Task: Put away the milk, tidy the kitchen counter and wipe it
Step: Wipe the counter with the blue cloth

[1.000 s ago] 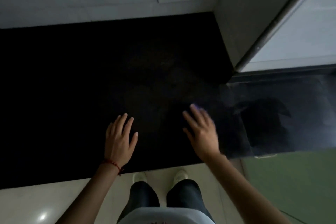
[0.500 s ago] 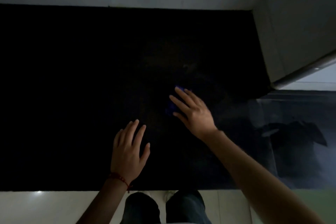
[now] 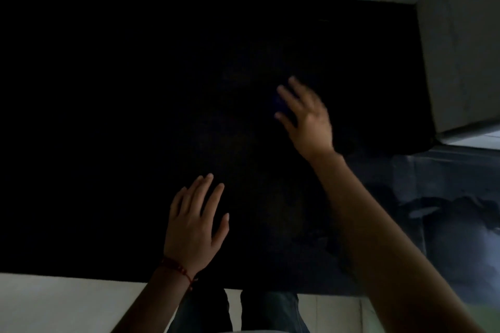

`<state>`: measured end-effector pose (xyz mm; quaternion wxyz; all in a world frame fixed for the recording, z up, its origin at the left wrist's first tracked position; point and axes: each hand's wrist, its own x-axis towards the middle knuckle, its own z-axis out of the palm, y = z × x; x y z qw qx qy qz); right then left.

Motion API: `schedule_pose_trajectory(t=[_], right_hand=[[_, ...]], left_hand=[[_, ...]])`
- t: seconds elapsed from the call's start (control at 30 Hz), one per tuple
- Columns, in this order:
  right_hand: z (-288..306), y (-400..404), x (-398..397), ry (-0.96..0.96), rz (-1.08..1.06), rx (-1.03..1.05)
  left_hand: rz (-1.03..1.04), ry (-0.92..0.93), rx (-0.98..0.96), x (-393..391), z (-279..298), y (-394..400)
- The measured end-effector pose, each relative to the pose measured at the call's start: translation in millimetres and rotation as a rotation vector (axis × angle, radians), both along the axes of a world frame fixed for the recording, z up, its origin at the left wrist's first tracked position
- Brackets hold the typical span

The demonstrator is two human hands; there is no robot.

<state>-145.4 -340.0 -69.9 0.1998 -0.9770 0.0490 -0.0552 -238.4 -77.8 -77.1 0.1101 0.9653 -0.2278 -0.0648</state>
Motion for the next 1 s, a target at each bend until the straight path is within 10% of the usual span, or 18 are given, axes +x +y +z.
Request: schedule_pose_trajectory(t=[0.1,0.27,0.6,0.8,1.0], right_hand=[[2.1,11.4,29.4,0.047,-0.273,0.026],[-4.0,84.4,-12.4,0.001,0.266,0.084],[6.8,124.7,-35.2,0.062,0.235,0.055],[6.1,199.6,-37.2,0.04,0.592,0.074],[7.1,233.1,60.2,0.097,0.104,0.068]], left_hand=[[-0.003,-0.03,0.017,-0.3,-1.2,-0.2],[-0.017,-0.055,-0.005,-0.8,-2.4,1.3],[0.252,-0.129,-0.16,14.3,15.2,71.5],[0.426,-0.018,-0.035,45.7,23.5,167.1],[0.375,0.013,0.04,47.9,10.6,188.7]])
